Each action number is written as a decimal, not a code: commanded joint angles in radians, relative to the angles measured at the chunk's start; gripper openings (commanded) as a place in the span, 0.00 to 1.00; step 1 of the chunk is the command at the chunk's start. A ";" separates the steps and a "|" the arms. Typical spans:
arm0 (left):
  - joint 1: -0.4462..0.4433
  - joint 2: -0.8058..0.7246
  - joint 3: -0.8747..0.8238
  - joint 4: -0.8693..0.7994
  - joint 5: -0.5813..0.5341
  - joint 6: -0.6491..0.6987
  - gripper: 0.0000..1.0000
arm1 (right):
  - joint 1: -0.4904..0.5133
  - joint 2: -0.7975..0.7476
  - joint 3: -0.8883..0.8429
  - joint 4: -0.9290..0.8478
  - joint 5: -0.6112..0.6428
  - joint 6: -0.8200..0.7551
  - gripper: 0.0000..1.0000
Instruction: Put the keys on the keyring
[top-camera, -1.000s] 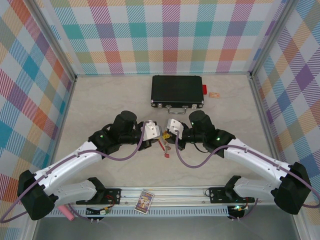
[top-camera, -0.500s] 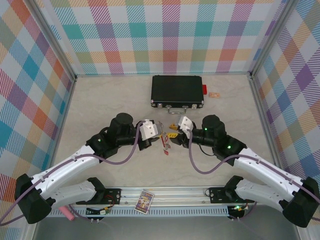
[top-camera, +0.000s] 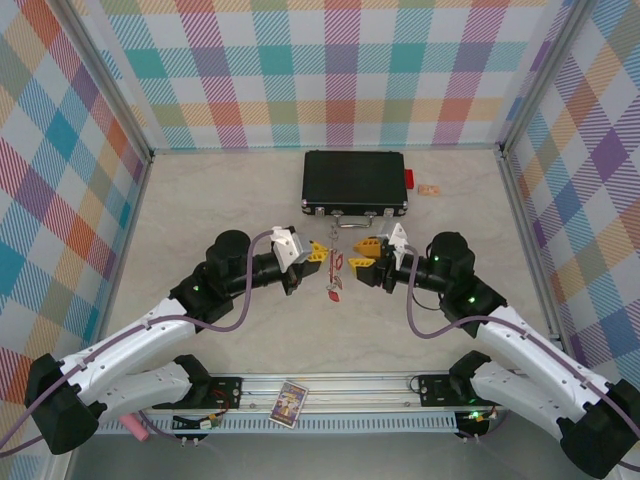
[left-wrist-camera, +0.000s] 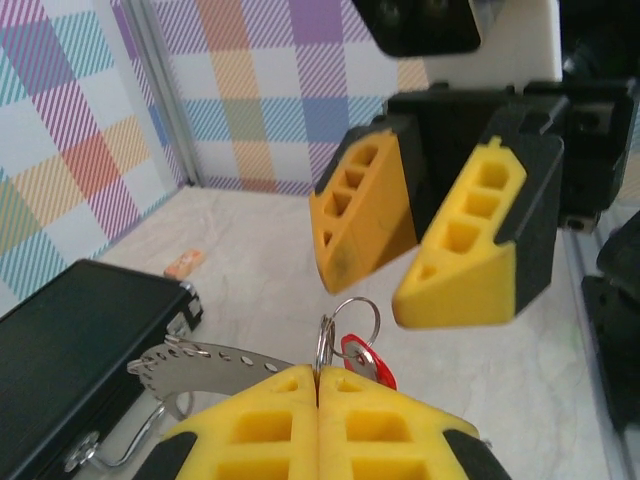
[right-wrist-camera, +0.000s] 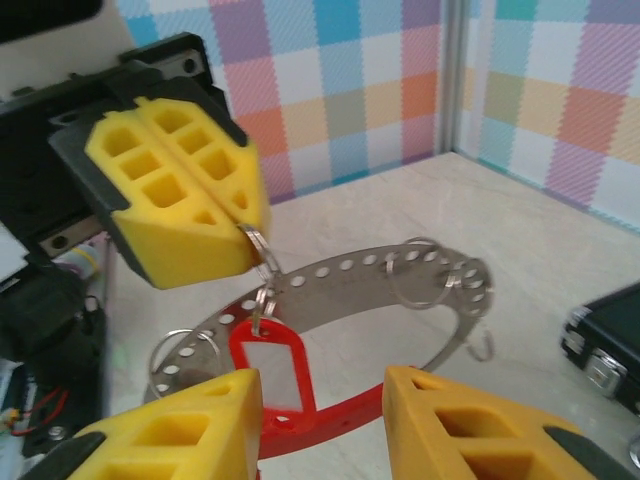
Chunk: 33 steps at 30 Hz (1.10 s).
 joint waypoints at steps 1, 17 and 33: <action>-0.010 -0.017 -0.011 0.123 0.040 -0.075 0.00 | -0.007 0.024 0.005 0.088 -0.120 0.061 0.38; -0.009 -0.008 -0.005 0.157 0.082 -0.120 0.00 | -0.028 0.106 0.032 0.173 -0.202 0.120 0.44; -0.011 -0.007 -0.001 0.161 0.103 -0.142 0.00 | -0.033 0.125 0.026 0.217 -0.227 0.136 0.24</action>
